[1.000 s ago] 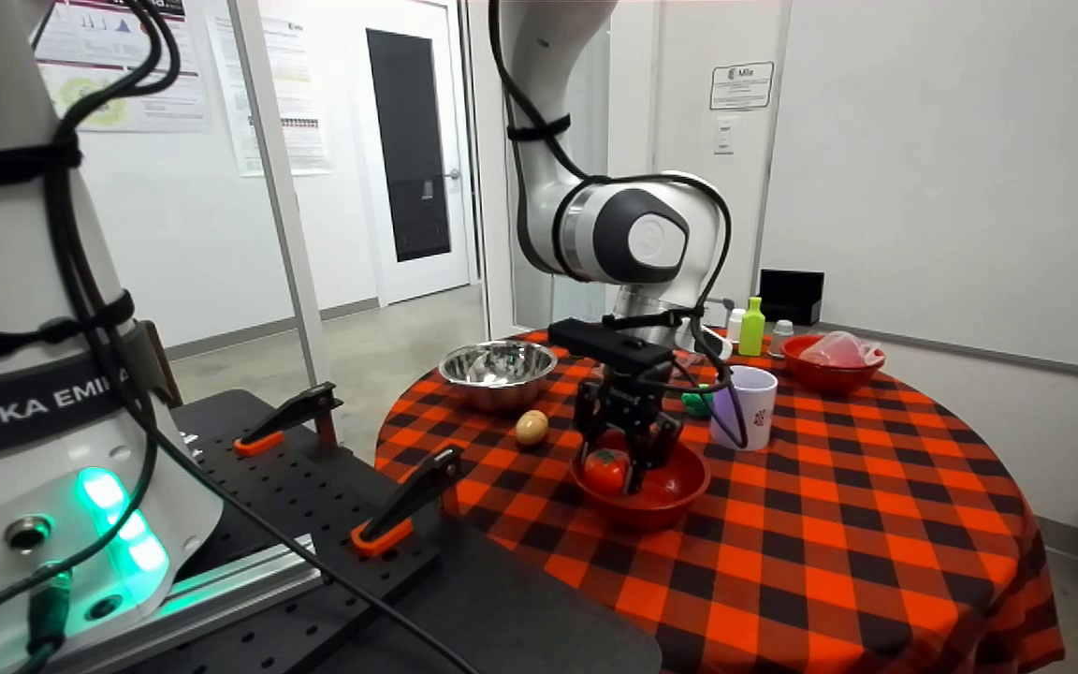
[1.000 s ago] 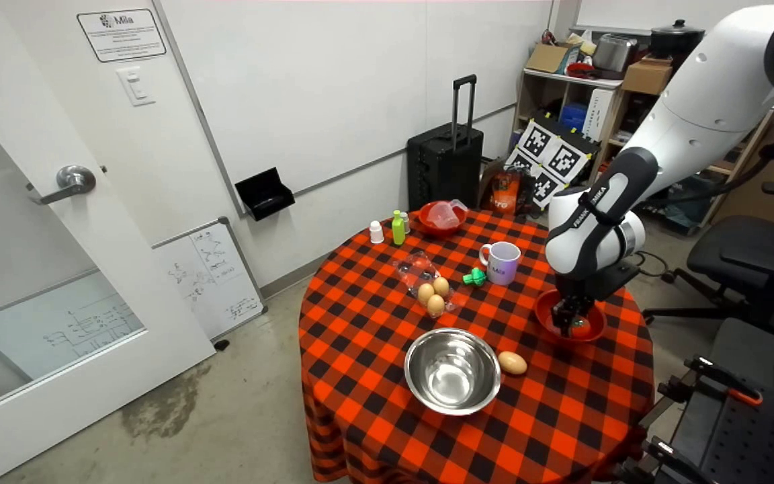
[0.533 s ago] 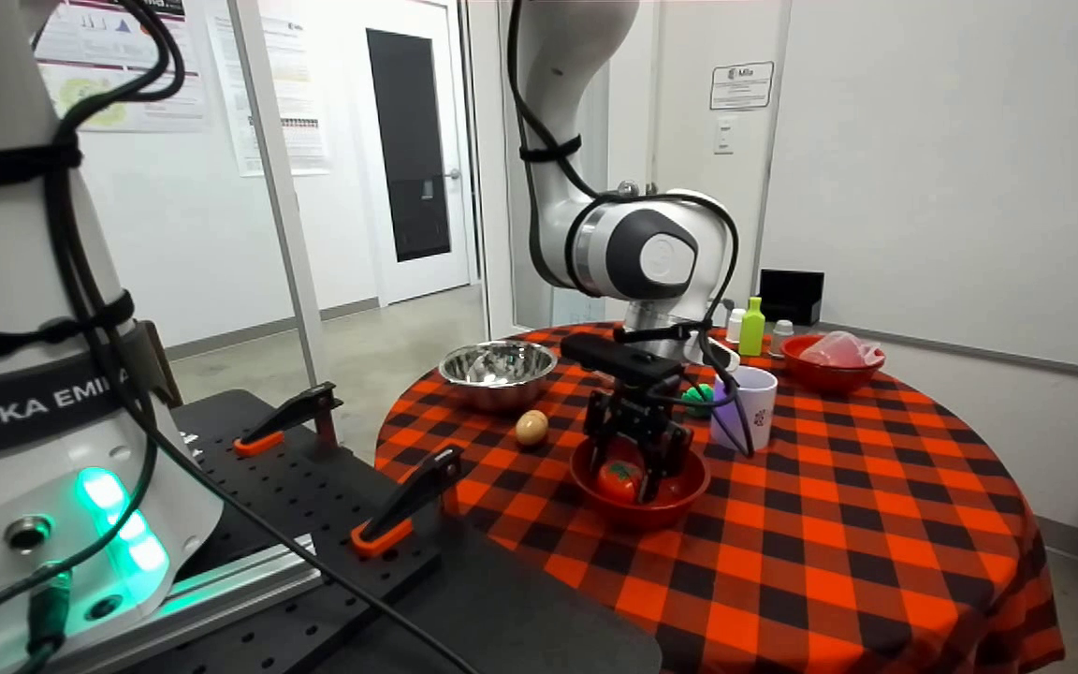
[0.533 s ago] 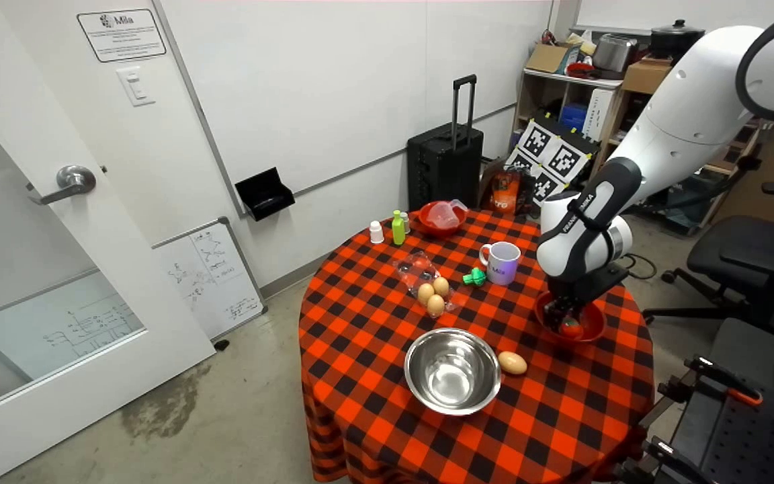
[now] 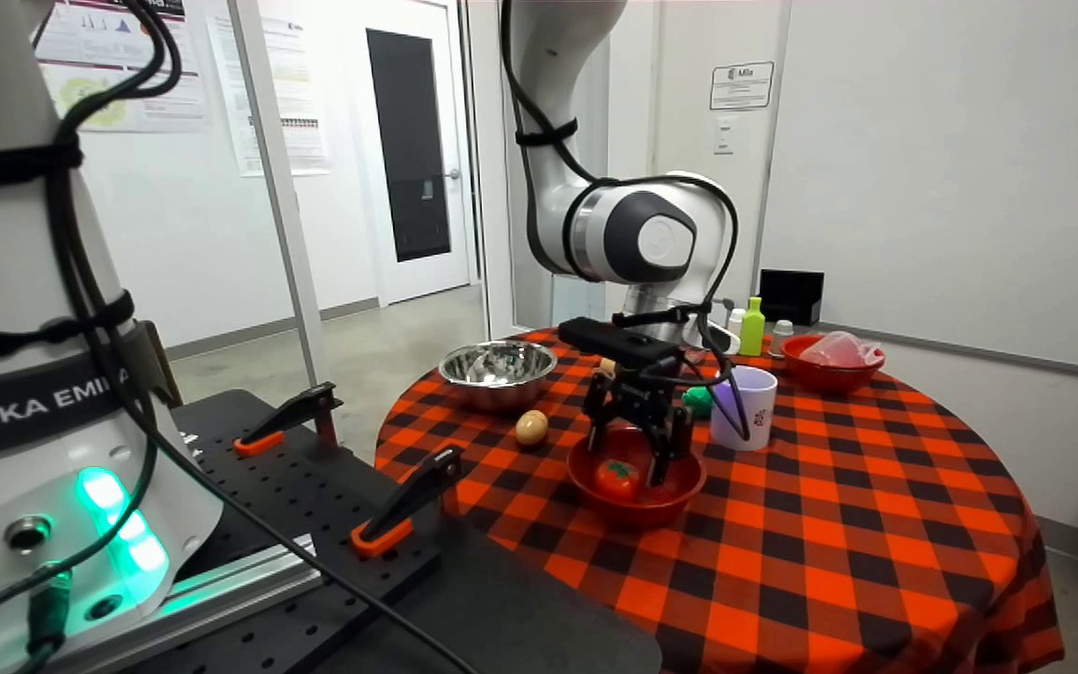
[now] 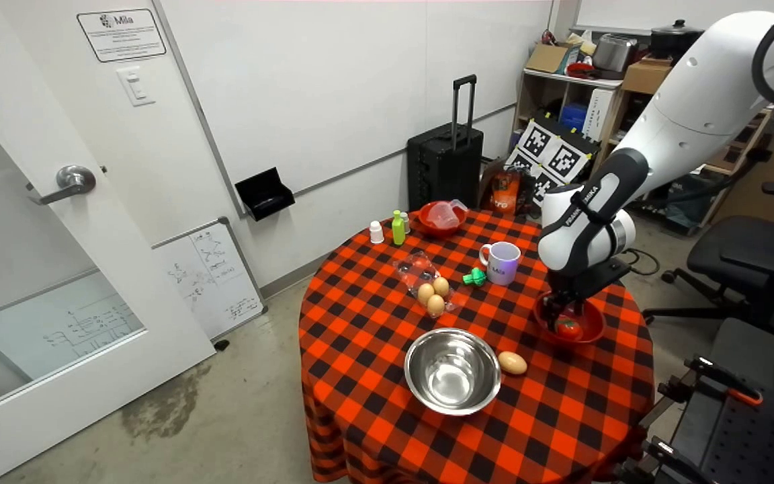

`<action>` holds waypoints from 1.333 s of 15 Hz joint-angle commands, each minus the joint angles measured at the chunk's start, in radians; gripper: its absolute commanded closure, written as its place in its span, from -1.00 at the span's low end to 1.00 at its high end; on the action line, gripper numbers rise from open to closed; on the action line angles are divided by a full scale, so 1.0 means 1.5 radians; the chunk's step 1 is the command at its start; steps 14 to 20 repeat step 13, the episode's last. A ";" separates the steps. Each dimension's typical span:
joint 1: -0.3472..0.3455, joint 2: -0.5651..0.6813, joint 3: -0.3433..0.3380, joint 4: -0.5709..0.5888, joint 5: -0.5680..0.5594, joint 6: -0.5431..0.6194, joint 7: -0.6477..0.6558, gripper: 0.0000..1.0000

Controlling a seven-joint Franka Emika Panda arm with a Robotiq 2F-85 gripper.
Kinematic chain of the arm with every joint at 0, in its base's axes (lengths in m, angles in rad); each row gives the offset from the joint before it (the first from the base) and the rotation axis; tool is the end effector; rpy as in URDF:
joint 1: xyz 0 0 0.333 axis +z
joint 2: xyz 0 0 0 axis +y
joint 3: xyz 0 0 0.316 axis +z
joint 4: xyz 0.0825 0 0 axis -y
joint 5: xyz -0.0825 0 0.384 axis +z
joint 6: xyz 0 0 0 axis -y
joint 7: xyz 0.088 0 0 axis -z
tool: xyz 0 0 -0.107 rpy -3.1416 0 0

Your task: Pick up the tomato plush toy and place it inside the red bowl.

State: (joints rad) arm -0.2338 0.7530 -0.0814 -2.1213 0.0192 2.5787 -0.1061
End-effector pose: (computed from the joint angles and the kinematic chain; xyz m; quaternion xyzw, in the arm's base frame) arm 0.4840 -0.1640 0.0319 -0.9834 0.1052 0.1479 0.0058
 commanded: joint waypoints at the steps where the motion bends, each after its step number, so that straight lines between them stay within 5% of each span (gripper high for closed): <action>1: 0.035 -0.093 -0.026 -0.072 -0.011 0.014 0.037 -1.00; 7: 0.065 -0.184 -0.041 -0.114 -0.050 0.000 0.035 -1.00; 20: 0.054 -0.172 -0.029 -0.098 -0.044 -0.008 0.021 -1.00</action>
